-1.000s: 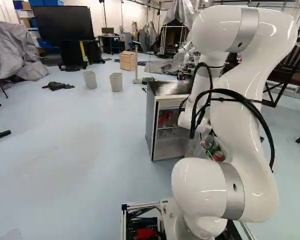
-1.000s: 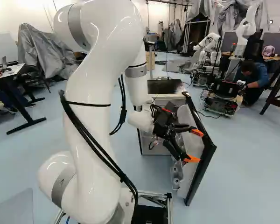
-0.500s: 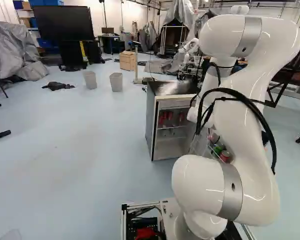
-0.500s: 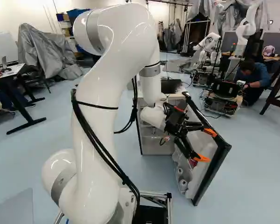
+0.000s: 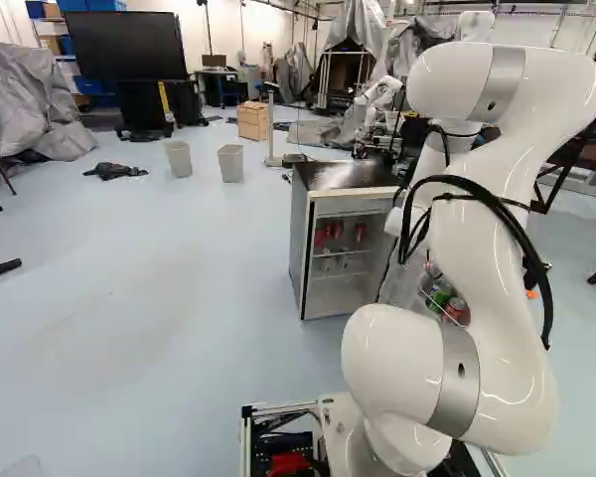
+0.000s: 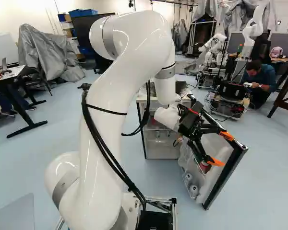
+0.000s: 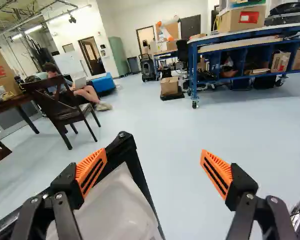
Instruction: Grab a drink from the fridge
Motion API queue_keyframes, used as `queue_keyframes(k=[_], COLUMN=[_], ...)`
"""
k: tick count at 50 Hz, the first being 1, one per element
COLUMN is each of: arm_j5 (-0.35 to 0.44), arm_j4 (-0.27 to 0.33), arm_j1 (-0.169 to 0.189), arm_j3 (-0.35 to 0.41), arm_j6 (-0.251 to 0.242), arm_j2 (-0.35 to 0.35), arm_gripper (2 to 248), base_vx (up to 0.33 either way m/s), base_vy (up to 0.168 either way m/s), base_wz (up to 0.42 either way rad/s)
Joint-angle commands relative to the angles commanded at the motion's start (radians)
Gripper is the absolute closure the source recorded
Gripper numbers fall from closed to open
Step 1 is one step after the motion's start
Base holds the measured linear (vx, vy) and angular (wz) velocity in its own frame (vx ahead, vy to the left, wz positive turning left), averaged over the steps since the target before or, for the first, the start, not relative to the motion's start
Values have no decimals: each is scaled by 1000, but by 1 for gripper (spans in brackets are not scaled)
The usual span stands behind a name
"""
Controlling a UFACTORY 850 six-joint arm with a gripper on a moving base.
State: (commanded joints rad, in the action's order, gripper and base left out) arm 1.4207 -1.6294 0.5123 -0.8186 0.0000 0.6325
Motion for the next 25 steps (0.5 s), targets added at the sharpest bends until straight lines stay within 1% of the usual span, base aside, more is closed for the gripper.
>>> queue_keyframes(k=[4,8,25], arm_j5=[0,0,0], arm_j4=[16,46,217], arm_j1=[-5,-12,-47], arm_j3=[19,44,168], arm_j6=[0,0,0], arm_j2=[-9,-21,-83], arm_gripper=[3,3,3], base_vx=[0,0,0], base_vy=[0,0,0], base_wz=[0,0,0])
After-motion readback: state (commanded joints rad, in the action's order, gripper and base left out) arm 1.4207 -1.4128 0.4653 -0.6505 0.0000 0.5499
